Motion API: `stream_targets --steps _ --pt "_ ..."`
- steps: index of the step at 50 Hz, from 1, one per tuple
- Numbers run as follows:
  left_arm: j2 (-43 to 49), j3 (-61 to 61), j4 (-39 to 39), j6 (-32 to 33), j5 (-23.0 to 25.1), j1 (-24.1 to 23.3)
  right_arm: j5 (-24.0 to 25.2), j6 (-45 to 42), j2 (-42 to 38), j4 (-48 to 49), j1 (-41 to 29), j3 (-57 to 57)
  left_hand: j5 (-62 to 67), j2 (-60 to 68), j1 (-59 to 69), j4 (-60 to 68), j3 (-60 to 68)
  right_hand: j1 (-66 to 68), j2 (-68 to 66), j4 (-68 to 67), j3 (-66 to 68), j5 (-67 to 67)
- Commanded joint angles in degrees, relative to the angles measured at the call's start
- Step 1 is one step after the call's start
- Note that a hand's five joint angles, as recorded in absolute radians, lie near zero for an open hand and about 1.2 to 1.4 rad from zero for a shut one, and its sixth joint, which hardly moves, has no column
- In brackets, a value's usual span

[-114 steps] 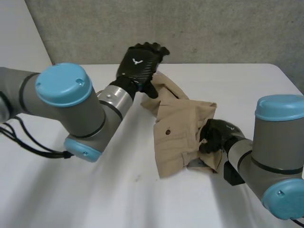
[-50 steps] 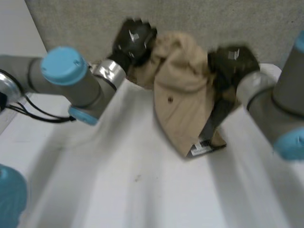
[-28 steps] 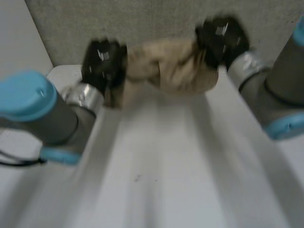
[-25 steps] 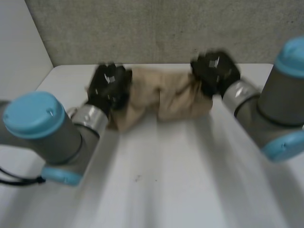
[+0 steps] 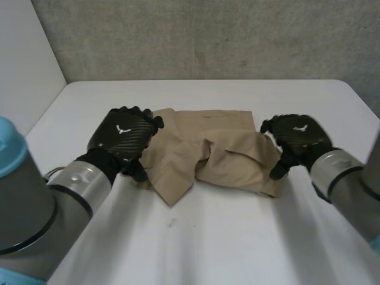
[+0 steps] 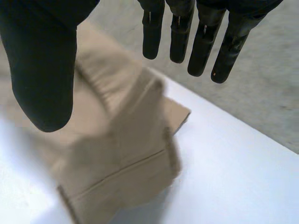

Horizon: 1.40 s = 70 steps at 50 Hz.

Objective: Fold the shorts.

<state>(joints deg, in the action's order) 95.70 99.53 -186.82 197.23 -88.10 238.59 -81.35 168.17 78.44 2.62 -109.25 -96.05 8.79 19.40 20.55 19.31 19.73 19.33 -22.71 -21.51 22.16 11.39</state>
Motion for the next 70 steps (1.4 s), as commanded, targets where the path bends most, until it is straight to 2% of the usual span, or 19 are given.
stream_targets --steps 1,5,8,17,18,22,25,32,39,46,53,56,66,70 --pt "-2.2 3.0 1.3 -13.3 -2.1 0.7 0.4 4.2 4.8 -0.6 3.6 -2.8 2.5 1.9 0.8 2.0 1.6 2.0 1.4 0.2 -0.8 0.0" --pt "-1.4 3.0 1.2 -18.2 -5.0 0.8 0.3 4.5 5.8 -0.6 5.1 -5.6 5.4 4.8 3.6 4.9 4.4 2.4 1.0 -0.2 -0.5 0.3" --pt "2.8 2.1 1.3 -22.6 -7.4 0.8 0.3 4.5 5.8 -0.6 5.3 -7.0 11.4 10.8 9.7 10.9 10.5 2.9 0.5 -0.7 0.0 0.8" --pt "9.0 0.0 1.5 -24.5 -7.6 0.7 0.8 4.6 5.5 -0.3 5.5 -12.1 14.8 14.2 13.0 14.3 13.9 3.7 -0.3 -1.5 0.9 1.6" --pt "12.2 -1.3 1.5 -25.2 -7.8 0.6 0.8 4.6 5.0 -0.1 5.5 -12.5 14.6 14.0 12.9 14.1 13.7 3.5 -0.2 -1.4 0.7 1.5" --pt "15.0 -3.0 1.5 -26.0 -7.8 0.3 0.8 5.8 1.9 0.5 5.2 -12.7 14.6 14.0 12.9 14.1 13.7 2.7 0.7 -0.5 -0.1 0.6" --pt "17.8 -4.8 1.8 -27.7 -7.9 0.3 0.8 8.0 -2.3 2.2 4.8 -11.9 14.6 14.0 12.9 14.1 13.7 2.7 0.7 -0.5 -0.1 0.6" --pt "22.0 -7.5 2.3 -30.5 -7.8 0.1 0.5 10.7 -6.6 4.5 4.8 -9.7 14.1 13.5 12.4 13.6 13.2 3.0 0.3 -0.9 0.2 1.0" --pt "24.4 -9.4 2.3 -30.8 -7.8 -0.1 0.1 11.5 -10.9 5.5 4.5 -6.3 14.0 13.4 12.2 13.4 13.0 3.9 -0.5 -1.7 1.0 1.8" --pt "26.7 -11.5 2.3 -30.9 -7.8 -0.1 -0.9 11.5 -14.5 5.9 4.5 -3.0 14.6 14.0 12.9 14.1 13.7 10.3 -6.9 -8.1 7.4 8.2" --pt "27.3 -12.6 2.3 -33.4 -7.8 -0.3 -3.0 11.5 -16.5 6.1 4.2 -1.7 30.8 30.2 29.0 30.2 29.8 19.0 -15.6 -16.8 16.2 16.9" --pt "27.0 -12.7 2.4 -33.8 -7.7 -0.8 -3.8 11.4 -16.7 6.7 3.7 -1.1 37.7 37.1 35.9 37.1 36.7 27.6 -24.2 -25.4 24.8 25.5" --pt "26.8 -12.6 2.4 -33.7 -7.8 -1.6 -4.0 11.5 -16.8 6.9 1.5 0.1 44.9 44.3 43.1 44.4 44.0 18.9 -15.5 -16.7 16.0 16.8" --pt "26.8 -12.6 2.2 -33.3 -7.8 -1.8 -3.9 11.5 -16.7 7.0 1.0 0.1 56.2 55.6 54.4 55.6 55.2 16.8 -13.5 -14.7 14.0 14.8"
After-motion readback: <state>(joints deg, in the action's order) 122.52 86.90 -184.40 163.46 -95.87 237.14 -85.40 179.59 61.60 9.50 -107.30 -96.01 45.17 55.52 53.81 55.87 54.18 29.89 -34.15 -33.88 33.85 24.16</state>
